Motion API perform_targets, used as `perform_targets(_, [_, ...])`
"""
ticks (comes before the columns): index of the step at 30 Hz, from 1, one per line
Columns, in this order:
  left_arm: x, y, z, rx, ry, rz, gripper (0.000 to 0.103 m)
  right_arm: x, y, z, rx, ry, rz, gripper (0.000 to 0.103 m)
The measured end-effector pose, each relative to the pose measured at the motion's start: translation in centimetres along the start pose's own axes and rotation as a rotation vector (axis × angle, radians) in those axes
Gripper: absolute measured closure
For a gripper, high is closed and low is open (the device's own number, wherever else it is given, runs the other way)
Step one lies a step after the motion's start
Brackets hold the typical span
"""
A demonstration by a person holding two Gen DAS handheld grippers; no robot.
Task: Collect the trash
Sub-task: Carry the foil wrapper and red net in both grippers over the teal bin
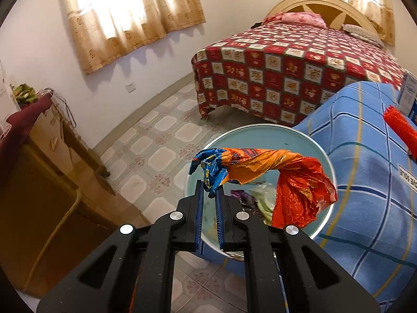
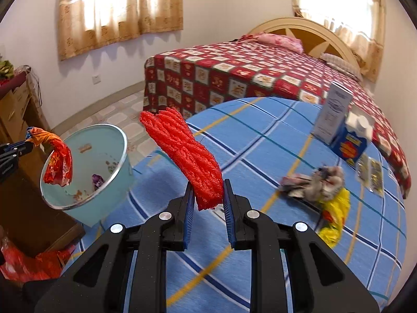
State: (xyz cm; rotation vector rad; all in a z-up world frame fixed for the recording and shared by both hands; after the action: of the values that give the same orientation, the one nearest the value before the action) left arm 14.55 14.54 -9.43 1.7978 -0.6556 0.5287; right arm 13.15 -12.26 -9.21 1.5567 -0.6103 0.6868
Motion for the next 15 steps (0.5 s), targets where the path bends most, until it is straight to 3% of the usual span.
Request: perform_targets(15, [-0.6, -1.3, -2.5, 0.058, 0.028, -0.025, 0.094, 1.2, -2.2, -4.6, 0.042, 0.082, -0.012, 0.081])
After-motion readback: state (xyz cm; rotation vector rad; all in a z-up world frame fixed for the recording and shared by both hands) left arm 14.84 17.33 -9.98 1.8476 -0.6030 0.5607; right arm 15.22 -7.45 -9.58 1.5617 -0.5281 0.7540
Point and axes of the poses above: each gripper's, at about its wrist camera, not at the fingertips, and y roughly against the way its jaws point, z to its right, x to its top, the point moved 2 cm from there along -y, roughly the way its jaws point, and after that the axes turned 7 degrees about -y, right-handed, at the moved point
